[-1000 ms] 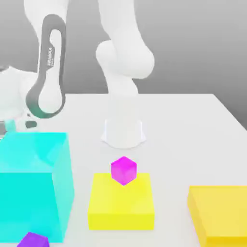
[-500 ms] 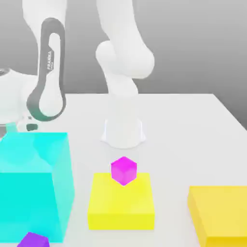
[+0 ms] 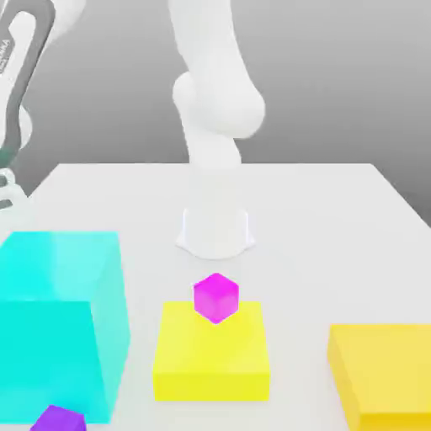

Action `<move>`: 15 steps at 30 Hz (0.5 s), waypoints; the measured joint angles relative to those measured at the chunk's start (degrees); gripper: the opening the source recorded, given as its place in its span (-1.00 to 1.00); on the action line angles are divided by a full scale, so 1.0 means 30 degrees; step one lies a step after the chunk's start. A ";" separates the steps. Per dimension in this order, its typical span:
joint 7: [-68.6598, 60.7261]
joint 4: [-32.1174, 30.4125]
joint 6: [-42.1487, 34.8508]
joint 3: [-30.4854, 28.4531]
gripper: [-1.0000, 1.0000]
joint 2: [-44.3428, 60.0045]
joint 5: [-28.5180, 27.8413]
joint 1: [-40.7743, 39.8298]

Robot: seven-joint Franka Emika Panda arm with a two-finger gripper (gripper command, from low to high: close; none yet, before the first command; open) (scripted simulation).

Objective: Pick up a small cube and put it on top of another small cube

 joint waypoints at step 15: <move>-1.1675 0.5039 -0.5083 0.4121 -1.00 0.1277 0.7448 -0.0793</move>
